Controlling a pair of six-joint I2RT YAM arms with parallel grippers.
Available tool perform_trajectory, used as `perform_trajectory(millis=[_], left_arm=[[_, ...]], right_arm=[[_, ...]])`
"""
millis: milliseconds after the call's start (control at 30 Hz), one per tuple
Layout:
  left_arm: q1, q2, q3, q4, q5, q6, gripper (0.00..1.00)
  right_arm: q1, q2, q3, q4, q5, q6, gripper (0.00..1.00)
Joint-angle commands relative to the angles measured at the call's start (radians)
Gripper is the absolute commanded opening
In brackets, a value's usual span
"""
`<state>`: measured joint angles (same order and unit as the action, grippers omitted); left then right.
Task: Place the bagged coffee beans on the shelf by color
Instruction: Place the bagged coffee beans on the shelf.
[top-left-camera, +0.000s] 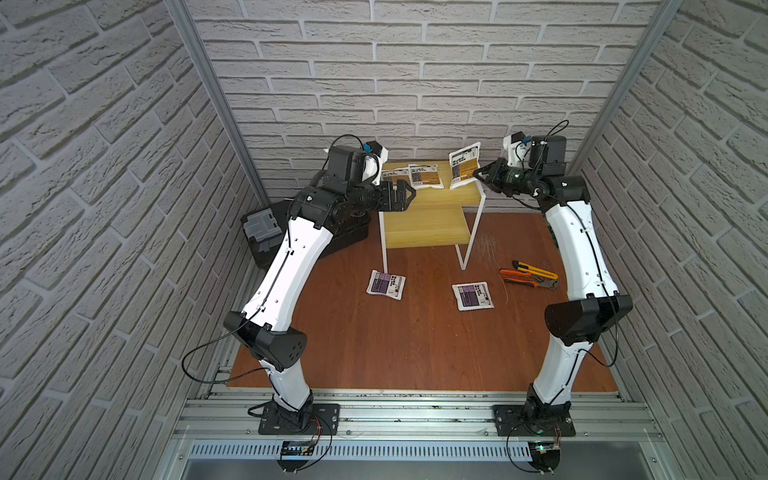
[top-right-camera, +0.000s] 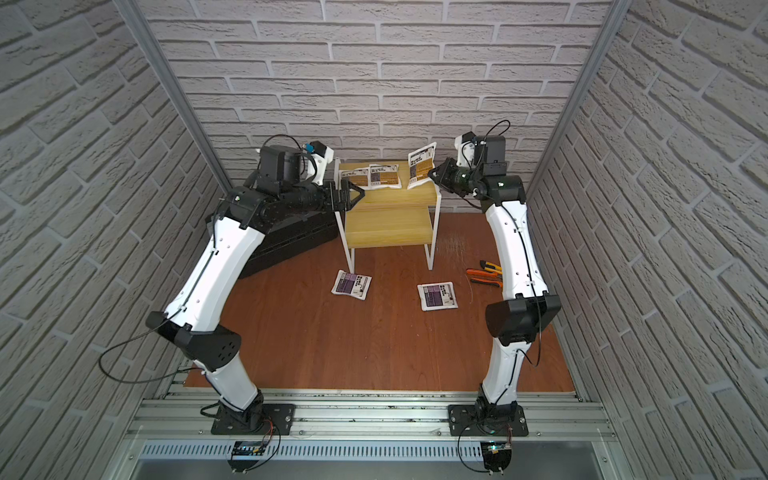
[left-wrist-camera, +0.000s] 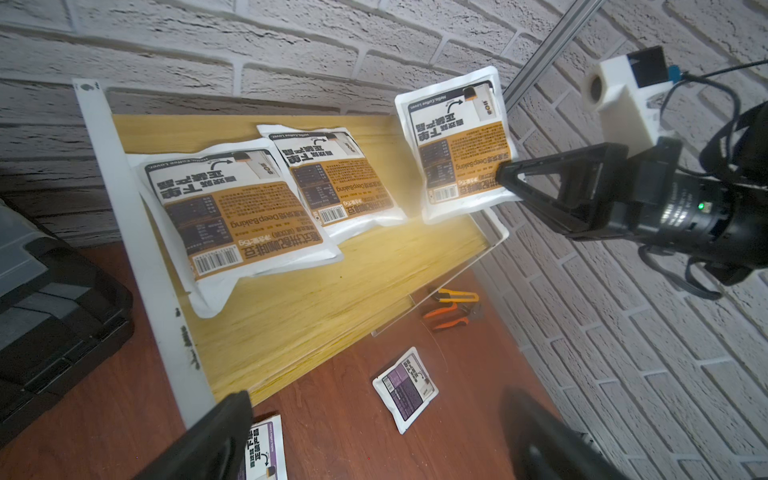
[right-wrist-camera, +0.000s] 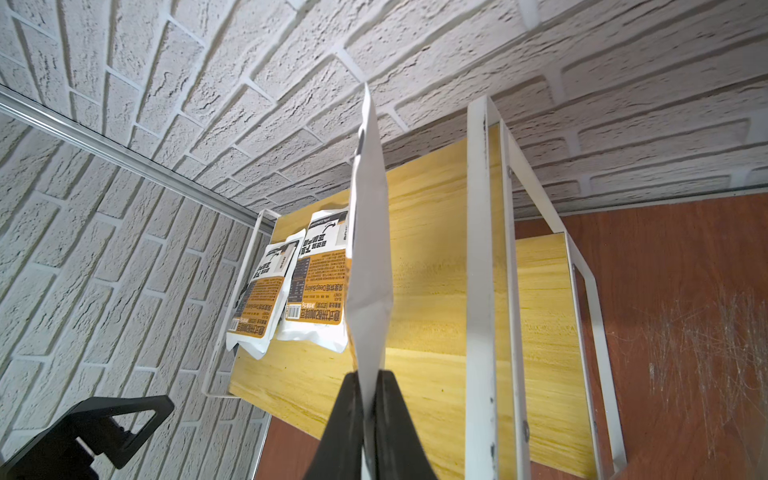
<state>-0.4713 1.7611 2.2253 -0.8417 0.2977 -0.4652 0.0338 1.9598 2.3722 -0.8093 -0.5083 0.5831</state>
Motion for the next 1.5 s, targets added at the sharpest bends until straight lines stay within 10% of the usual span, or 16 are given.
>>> perform_trajectory(millis=[0,400,800,1467], left_arm=[[0.005,0.008,0.034,0.014,0.014,0.003,0.99],[0.006,0.019,0.047,0.012,0.019,0.001,0.98],[0.003,0.022,0.046,0.010,0.023,-0.001,0.99],[-0.006,0.023,0.033,0.010,0.021,-0.003,0.98]], right_arm=[[0.002,0.011,0.042,0.018,-0.031,-0.011,0.13],[0.006,0.102,0.110,0.005,-0.034,0.010,0.18],[0.005,0.069,0.116,-0.029,0.061,-0.027,0.61],[0.050,0.073,0.155,0.060,0.062,0.005,0.64]])
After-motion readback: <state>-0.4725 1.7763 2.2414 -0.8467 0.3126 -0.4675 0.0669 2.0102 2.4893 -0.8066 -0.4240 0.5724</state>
